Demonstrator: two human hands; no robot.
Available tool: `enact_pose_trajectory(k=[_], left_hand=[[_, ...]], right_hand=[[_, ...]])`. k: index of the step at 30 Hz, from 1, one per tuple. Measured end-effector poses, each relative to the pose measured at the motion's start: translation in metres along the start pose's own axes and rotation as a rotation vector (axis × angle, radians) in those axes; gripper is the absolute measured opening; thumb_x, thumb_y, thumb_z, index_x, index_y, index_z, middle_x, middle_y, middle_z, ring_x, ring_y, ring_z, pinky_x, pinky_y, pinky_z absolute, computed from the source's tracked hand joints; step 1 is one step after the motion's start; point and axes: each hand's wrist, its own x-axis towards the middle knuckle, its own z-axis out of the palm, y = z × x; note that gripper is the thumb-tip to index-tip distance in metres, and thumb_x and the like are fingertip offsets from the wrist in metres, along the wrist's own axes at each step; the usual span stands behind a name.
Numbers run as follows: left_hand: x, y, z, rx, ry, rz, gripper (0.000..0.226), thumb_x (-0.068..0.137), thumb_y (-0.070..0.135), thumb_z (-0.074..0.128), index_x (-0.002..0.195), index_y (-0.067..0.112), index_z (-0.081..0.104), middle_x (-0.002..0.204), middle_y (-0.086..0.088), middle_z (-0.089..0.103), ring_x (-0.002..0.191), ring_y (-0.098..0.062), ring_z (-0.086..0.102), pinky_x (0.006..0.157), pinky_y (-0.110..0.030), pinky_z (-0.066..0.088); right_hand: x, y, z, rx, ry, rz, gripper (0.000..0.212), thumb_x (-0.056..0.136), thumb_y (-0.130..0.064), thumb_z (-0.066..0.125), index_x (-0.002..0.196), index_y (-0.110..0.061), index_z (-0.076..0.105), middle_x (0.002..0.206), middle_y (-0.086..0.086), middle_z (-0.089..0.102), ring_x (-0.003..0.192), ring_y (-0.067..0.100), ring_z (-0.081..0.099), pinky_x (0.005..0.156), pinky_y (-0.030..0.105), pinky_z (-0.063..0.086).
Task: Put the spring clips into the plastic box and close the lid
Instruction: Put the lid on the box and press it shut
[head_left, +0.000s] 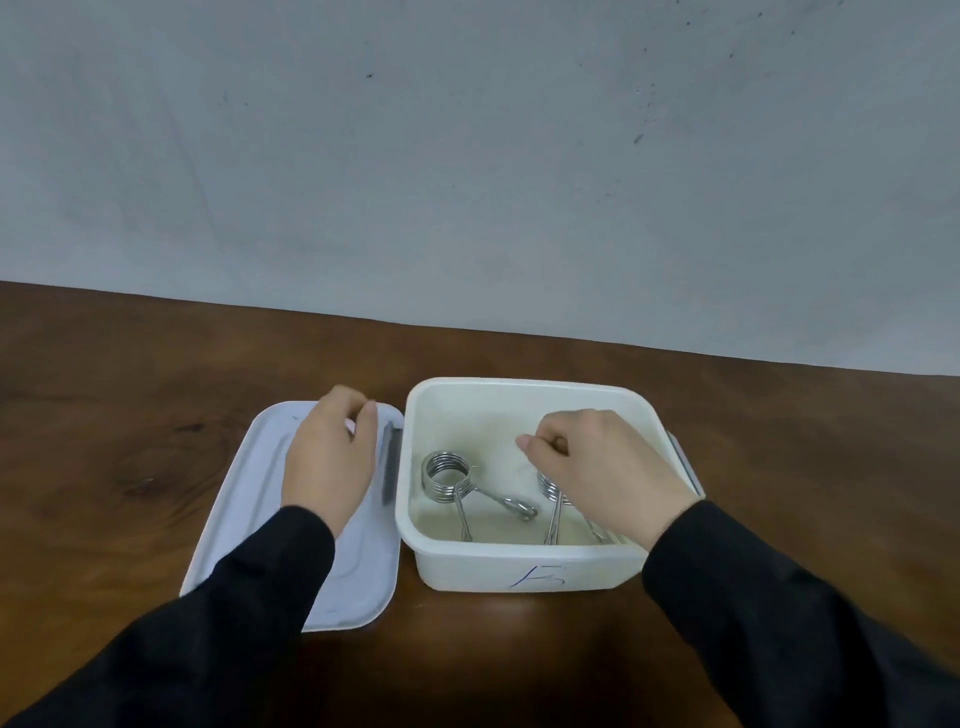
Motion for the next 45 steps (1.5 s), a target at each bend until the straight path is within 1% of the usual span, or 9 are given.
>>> enact_pose_trajectory(k=[15,21,25,28,34,36,38,42,45], left_hand=[[-0.132,-0.09,-0.019,0.697,-0.214,0.437,0.039,0.095,0.04,0.038,0.083,0.031,0.074,0.122,0.003,0.075,0.116,-0.018,0.069,0.107,-0.041,0.044],[-0.119,-0.042,-0.061,0.235,0.245,0.281,0.029,0.092,-0.004,0.064,0.118,0.003,0.074,0.113,-0.017,0.076,0.101,-0.037,0.072,0.094,-0.05,0.054],[-0.105,0.02,-0.109,-0.11,0.517,0.513,0.02,0.108,0.038,0.038,0.103,0.028,0.055,0.113,0.037,0.059,0.075,0.01,0.063,0.065,-0.001,0.045],[-0.09,0.076,-0.139,-0.258,0.569,0.618,0.018,0.11,0.031,0.029,0.097,0.04,0.037,0.09,0.038,0.056,0.067,0.017,0.051,0.056,-0.009,0.038],[-0.053,0.142,-0.131,-0.512,0.275,0.286,0.029,0.107,0.037,0.037,0.082,0.031,0.049,0.076,0.009,0.046,0.067,-0.006,0.043,0.06,-0.025,0.038],[-0.037,0.138,-0.116,-0.593,0.124,0.112,0.033,0.103,0.047,0.045,0.1,0.02,0.063,0.085,0.012,0.051,0.07,-0.01,0.052,0.062,-0.029,0.042],[-0.027,0.127,-0.099,-0.61,-0.057,-0.017,0.049,0.097,0.048,0.058,0.125,0.009,0.065,0.116,-0.027,0.051,0.079,-0.013,0.064,0.069,-0.033,0.052],[-0.023,0.099,-0.057,-0.382,-0.195,-0.015,0.015,0.095,0.02,0.068,0.097,0.034,0.072,0.098,0.006,0.077,0.098,-0.019,0.072,0.091,-0.043,0.058],[-0.025,0.086,-0.035,-0.204,-0.197,0.009,0.023,0.097,0.019,0.063,0.084,0.037,0.069,0.087,0.01,0.073,0.088,-0.017,0.068,0.076,-0.032,0.054]], right_hand=[[-0.05,-0.029,0.058,-0.075,0.06,-0.239,0.039,0.103,-0.043,0.041,0.072,-0.024,0.055,0.067,-0.005,0.057,0.065,0.014,0.056,0.059,0.033,0.046],[-0.052,-0.029,0.057,-0.023,0.051,-0.204,0.038,0.101,-0.047,0.041,0.079,-0.024,0.062,0.075,-0.006,0.062,0.07,0.011,0.059,0.068,0.039,0.055],[-0.058,-0.036,0.04,0.236,0.237,-0.225,0.028,0.099,-0.042,0.05,0.123,-0.031,0.061,0.12,-0.014,0.059,0.106,0.004,0.057,0.092,0.027,0.053],[-0.051,-0.035,0.012,0.441,0.465,-0.117,0.053,0.097,-0.043,0.054,0.147,-0.034,0.037,0.151,-0.014,0.038,0.137,0.005,0.039,0.11,0.026,0.036],[-0.035,0.0,-0.047,0.853,0.486,0.029,0.05,0.102,-0.031,0.054,0.148,-0.031,0.036,0.125,-0.017,0.066,0.11,-0.001,0.063,0.093,0.027,0.049],[-0.04,0.017,-0.052,0.754,0.49,0.147,0.044,0.101,-0.03,0.054,0.144,-0.033,0.044,0.096,-0.016,0.071,0.087,0.004,0.067,0.077,0.028,0.053],[-0.046,0.029,-0.053,0.734,0.47,0.25,0.031,0.099,-0.029,0.059,0.13,-0.034,0.061,0.096,-0.014,0.072,0.092,0.012,0.07,0.08,0.036,0.059],[-0.052,0.049,-0.051,0.71,0.403,0.375,0.023,0.096,-0.024,0.065,0.079,-0.038,0.069,0.095,0.001,0.075,0.095,0.027,0.069,0.089,0.05,0.057],[-0.046,0.068,-0.04,0.588,0.306,0.428,0.019,0.093,-0.029,0.066,0.088,-0.014,0.077,0.093,0.01,0.076,0.094,0.034,0.07,0.086,0.054,0.058]])
